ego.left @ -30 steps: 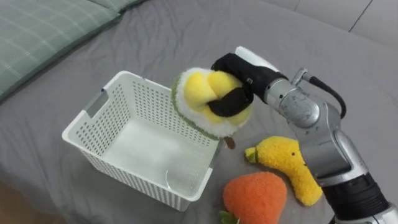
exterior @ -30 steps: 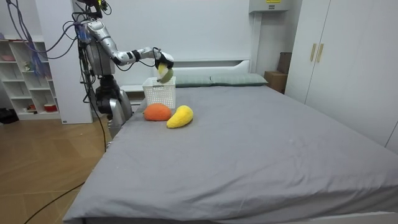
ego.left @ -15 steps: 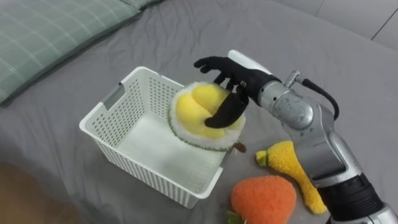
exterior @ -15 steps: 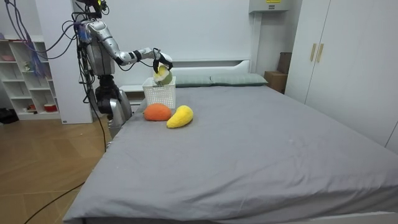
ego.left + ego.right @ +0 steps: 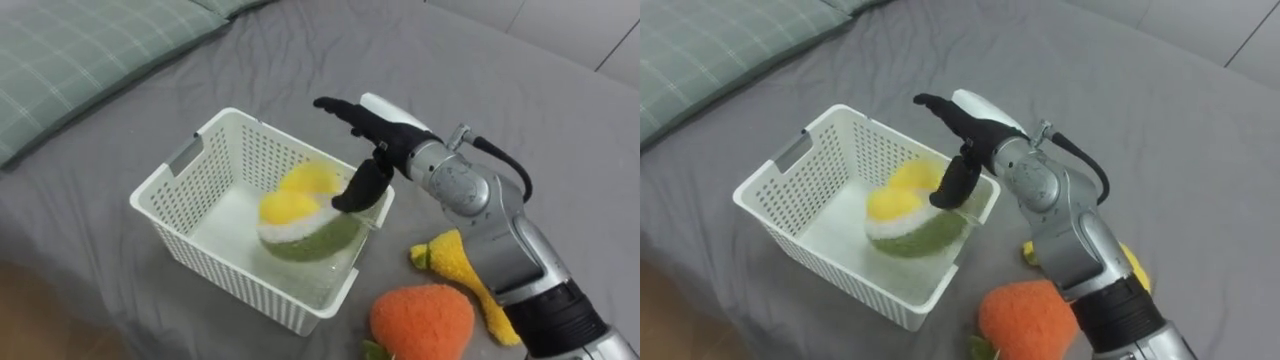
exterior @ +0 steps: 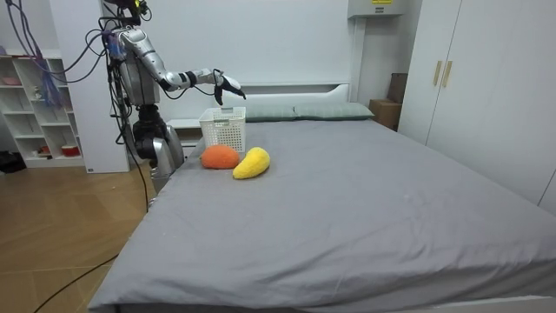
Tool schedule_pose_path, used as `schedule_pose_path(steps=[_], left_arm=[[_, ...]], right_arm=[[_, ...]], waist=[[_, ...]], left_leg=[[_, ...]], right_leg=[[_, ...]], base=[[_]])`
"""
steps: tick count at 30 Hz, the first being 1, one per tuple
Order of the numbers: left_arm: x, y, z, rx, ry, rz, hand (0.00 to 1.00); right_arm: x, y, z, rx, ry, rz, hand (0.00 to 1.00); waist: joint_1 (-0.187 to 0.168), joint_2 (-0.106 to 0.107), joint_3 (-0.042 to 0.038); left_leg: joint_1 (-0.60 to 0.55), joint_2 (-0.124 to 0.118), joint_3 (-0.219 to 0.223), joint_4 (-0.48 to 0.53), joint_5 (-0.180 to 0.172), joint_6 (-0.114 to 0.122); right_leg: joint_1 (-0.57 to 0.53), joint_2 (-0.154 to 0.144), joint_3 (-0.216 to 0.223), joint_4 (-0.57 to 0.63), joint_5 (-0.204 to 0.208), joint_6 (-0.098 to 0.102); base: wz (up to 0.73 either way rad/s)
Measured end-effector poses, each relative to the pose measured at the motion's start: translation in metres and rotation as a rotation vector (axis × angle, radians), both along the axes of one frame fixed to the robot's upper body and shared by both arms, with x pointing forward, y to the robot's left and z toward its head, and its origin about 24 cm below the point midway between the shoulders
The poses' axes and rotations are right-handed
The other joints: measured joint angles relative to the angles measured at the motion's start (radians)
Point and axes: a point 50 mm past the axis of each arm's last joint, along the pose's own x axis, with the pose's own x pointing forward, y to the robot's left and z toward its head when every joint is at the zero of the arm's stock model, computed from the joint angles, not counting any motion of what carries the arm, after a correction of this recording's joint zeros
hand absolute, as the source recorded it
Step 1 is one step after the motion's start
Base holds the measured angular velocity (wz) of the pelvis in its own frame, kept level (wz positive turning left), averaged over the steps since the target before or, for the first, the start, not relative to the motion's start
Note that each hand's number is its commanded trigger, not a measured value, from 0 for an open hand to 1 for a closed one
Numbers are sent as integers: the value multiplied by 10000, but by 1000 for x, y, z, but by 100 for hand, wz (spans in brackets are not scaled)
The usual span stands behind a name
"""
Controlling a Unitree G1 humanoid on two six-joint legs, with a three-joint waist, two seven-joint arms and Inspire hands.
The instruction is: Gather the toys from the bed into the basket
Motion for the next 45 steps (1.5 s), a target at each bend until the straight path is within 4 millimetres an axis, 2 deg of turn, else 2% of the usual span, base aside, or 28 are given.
schedule_pose_path(steps=[15, 20, 27, 32, 38, 40, 45], left_arm=[[3, -5, 0, -136, -119, 32, 0], [0, -4, -1, -132, -20, 81, 0], [-1, 0, 0, -180, 11, 145, 0], [-1, 1, 0, -227, -27, 229, 0], [-5, 0, -1, -267, 50, 279, 0], [-9, 0, -2, -282, 120, 375, 0], [-23, 1, -4, -273, 483, 509, 0]], right_arm=[[9, -6, 4, 188, -253, -449, 0], [15, -19, 3, -60, -299, -910, 0], [17, -26, 6, 391, -529, -1313, 0], [18, -31, 9, 672, -748, -1650, 0], [22, -48, 9, 893, -1204, -2467, 0], [20, -60, 0, 770, -1062, -2965, 0], [9, -78, -28, 605, -179, -3733, 0]], waist=[[-58, 12, 8], [-81, 17, 12], [-577, 143, 90], [-842, 228, 63], [-1094, 464, -84], [-1202, 527, -130], [-1426, 493, -149]], left_leg=[[-32, -2, 19, -17, -1, 0], [-3, -2, 31, 17, -2, 2], [11, 2, 74, 26, -6, 5], [93, 14, 160, 18, -7, 8], [185, 17, 262, 13, -17, 27], [238, 10, 264, 1, -16, 31], [340, 21, 297, -68, -21, 35]], right_leg=[[-7, -2, -25, 0, 0, 0], [17, -13, -110, 0, 2, 1], [35, -10, 0, 7, 3, 3], [26, -10, 31, 11, 3, 3], [71, -48, -1, 21, 7, 10], [122, -60, -34, 20, 7, 12], [228, -44, 33, 25, 6, 14]], base=[[0], [0], [-1], [-6], [-3], [0], [-2]])
